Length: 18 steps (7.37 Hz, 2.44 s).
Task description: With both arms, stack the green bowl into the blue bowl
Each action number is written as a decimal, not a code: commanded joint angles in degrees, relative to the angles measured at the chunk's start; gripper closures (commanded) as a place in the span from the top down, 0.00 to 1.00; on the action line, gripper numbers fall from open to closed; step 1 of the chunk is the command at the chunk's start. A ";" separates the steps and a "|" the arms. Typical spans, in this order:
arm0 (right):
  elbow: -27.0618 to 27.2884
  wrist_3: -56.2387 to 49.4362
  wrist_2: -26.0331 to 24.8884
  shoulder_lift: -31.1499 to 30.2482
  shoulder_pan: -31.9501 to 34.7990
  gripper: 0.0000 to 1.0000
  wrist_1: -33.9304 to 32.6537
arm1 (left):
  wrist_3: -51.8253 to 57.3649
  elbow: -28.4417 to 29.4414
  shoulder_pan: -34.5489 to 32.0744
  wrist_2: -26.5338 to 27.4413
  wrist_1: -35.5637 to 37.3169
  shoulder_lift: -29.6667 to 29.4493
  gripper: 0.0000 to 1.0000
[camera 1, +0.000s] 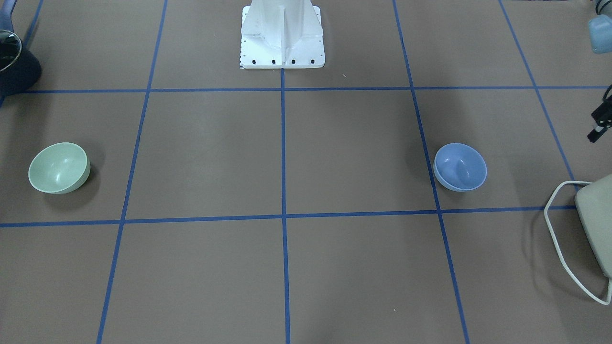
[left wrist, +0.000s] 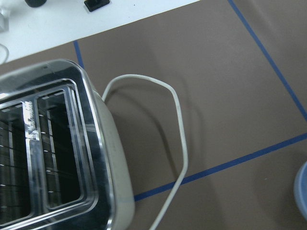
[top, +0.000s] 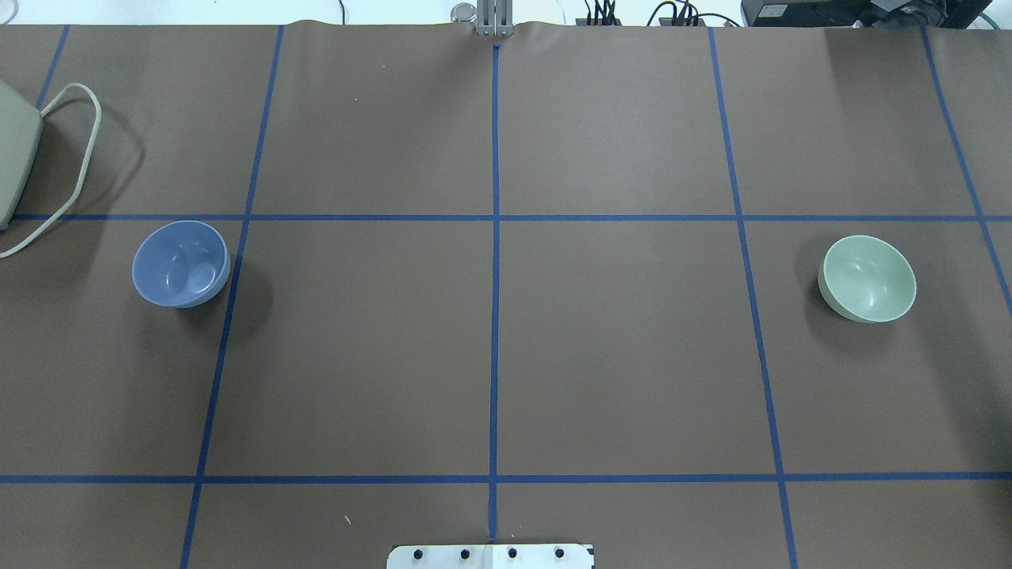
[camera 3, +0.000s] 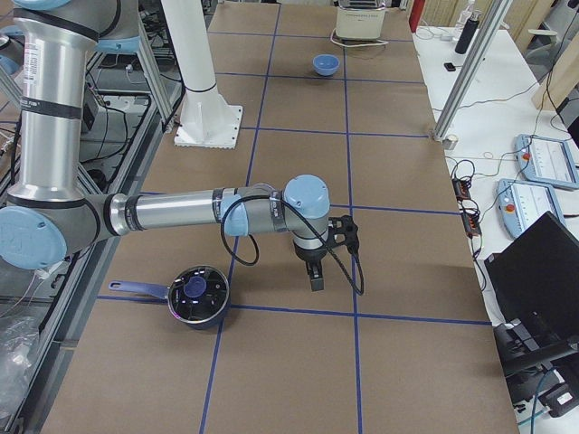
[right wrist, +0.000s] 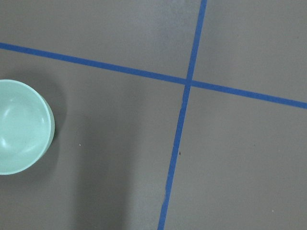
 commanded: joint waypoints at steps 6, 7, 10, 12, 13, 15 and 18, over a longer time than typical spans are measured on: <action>-0.19 4.89 -0.25 -1.29 -1.76 1.00 6.69 | -23.63 4.20 25.19 15.01 -3.93 -4.14 0.63; -0.19 4.89 -0.25 -1.55 -1.76 1.00 6.69 | -23.81 4.72 26.34 16.25 -3.93 -4.32 0.51; -0.19 4.80 -0.25 -1.56 -1.76 1.00 6.77 | -23.54 5.00 26.44 16.18 -4.02 -5.02 0.00; -0.19 4.71 -0.25 -1.56 -1.67 1.00 6.77 | -23.63 1.94 26.44 14.60 -2.97 -5.29 0.00; -0.19 4.71 -0.25 -1.56 -1.76 1.00 6.77 | -24.15 -0.52 26.44 12.85 0.69 -7.12 0.00; -0.19 4.80 -0.25 -1.64 -1.67 1.00 6.77 | -27.99 -3.96 26.53 13.36 17.87 -18.93 0.00; -0.19 5.24 -0.16 -1.64 -1.76 1.00 6.77 | -43.97 -2.84 42.11 22.11 32.59 -37.49 0.00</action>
